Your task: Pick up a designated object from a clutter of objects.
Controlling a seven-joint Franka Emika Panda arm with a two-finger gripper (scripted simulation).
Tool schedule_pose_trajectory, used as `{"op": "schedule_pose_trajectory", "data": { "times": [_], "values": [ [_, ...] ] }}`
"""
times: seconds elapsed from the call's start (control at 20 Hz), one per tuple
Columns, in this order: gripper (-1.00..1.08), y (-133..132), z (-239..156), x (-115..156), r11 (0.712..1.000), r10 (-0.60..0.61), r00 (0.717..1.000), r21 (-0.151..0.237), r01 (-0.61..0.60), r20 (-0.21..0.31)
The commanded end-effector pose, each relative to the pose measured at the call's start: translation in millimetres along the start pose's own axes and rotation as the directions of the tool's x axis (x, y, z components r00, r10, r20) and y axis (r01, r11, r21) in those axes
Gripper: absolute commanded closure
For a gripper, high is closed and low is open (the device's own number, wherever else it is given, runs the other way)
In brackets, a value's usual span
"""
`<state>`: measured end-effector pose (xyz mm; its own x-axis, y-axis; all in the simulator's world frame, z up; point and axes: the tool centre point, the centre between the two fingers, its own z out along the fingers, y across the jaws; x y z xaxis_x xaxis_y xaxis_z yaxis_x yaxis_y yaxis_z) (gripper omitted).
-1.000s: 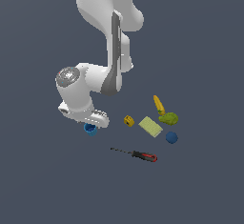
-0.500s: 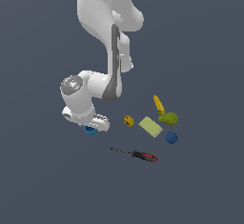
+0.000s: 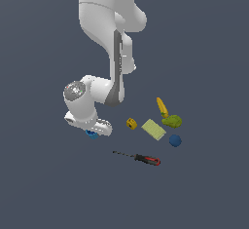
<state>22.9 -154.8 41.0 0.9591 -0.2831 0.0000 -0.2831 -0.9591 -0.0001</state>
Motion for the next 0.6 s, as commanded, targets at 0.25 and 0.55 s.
{"op": "schedule_pose_trajectory", "data": {
  "times": [0.25,0.55],
  "values": [
    [1.08,0.1,0.8,0.1,1.0,0.0,1.0,0.0,0.0,0.0],
    [1.08,-4.1,-5.5,-1.6,1.0,0.0,1.0,0.0,0.0,0.0]
  ]
}}
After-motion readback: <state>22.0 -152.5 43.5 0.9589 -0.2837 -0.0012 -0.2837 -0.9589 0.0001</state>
